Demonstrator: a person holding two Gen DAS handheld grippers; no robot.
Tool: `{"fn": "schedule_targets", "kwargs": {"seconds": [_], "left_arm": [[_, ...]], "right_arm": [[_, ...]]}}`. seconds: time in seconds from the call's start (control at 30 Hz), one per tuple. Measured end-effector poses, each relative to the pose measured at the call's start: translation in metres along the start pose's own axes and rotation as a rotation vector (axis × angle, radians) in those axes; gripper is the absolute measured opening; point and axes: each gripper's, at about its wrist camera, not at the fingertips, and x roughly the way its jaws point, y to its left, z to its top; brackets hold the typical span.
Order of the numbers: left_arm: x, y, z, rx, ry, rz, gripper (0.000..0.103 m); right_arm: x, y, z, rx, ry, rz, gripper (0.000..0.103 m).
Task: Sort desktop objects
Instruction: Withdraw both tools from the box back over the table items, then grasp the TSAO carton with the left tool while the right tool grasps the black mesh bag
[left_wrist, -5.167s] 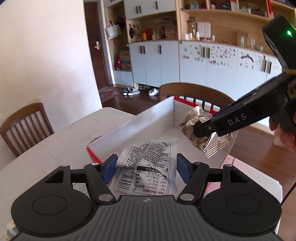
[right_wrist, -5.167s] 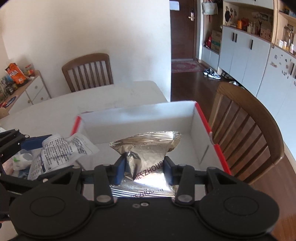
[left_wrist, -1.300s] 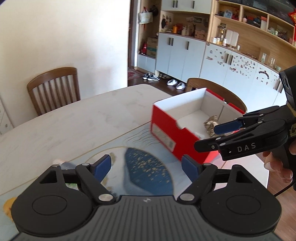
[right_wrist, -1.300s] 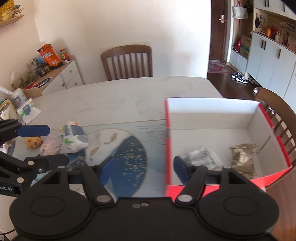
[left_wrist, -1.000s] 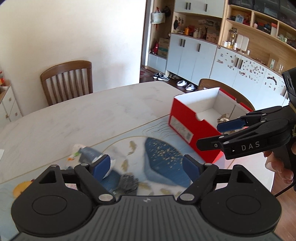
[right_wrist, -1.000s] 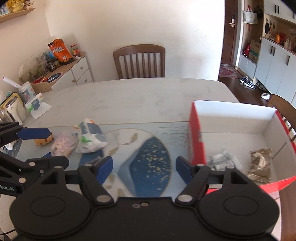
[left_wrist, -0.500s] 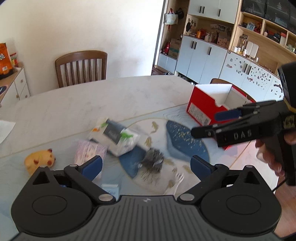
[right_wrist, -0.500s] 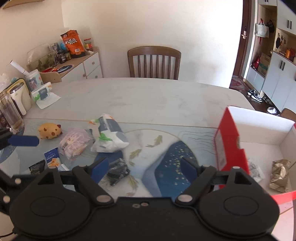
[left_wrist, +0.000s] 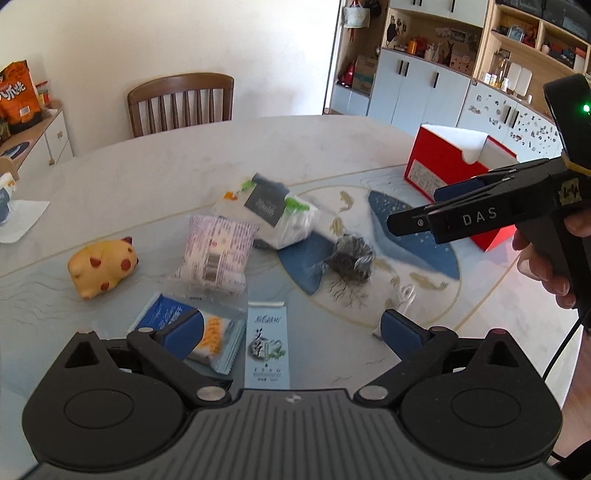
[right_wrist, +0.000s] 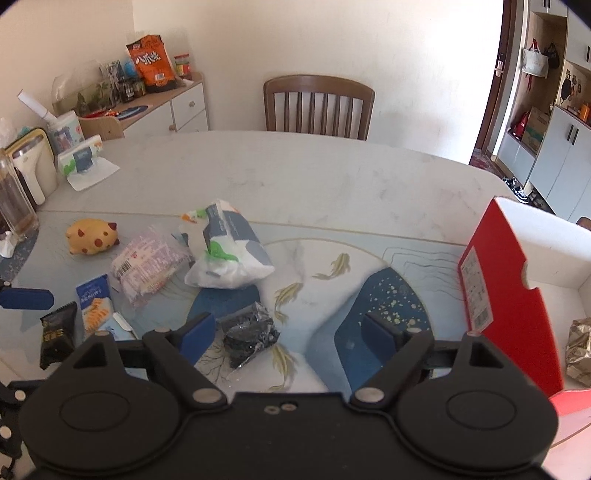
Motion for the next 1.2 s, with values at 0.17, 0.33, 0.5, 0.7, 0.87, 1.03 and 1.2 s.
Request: {"fn": "schedule_targets", "kwargs": {"seconds": [0.17, 0.33, 0.5, 0.7, 0.87, 1.03, 1.2], "left_arm": [[0.010, 0.001, -0.009, 0.006, 0.010, 0.017, 0.102], [0.021, 0.001, -0.016, 0.011, 0.023, 0.014, 0.102], [0.032, 0.005, -0.021, -0.030, 0.052, 0.006, 0.102], [0.039, 0.003, -0.027, -0.023, 0.062, 0.030, 0.101], [0.042, 0.000, -0.027, -0.009, 0.060, 0.042, 0.100], [0.041, -0.003, -0.028, 0.012, 0.049, 0.057, 0.081], [0.041, -0.005, -0.028, 0.026, 0.041, 0.062, 0.068]], "right_arm": [[0.015, 0.006, -0.004, -0.024, 0.016, 0.011, 0.086], [0.030, 0.012, -0.009, -0.054, 0.038, 0.019, 0.086], [0.046, 0.014, -0.012, -0.074, 0.061, 0.018, 0.084], [0.060, 0.017, -0.014, -0.112, 0.078, 0.021, 0.082], [0.067, 0.023, -0.014, -0.140, 0.088, 0.036, 0.078], [0.072, 0.028, -0.013, -0.156, 0.096, 0.046, 0.069], [0.074, 0.029, -0.013, -0.149, 0.101, 0.060, 0.062]]}}
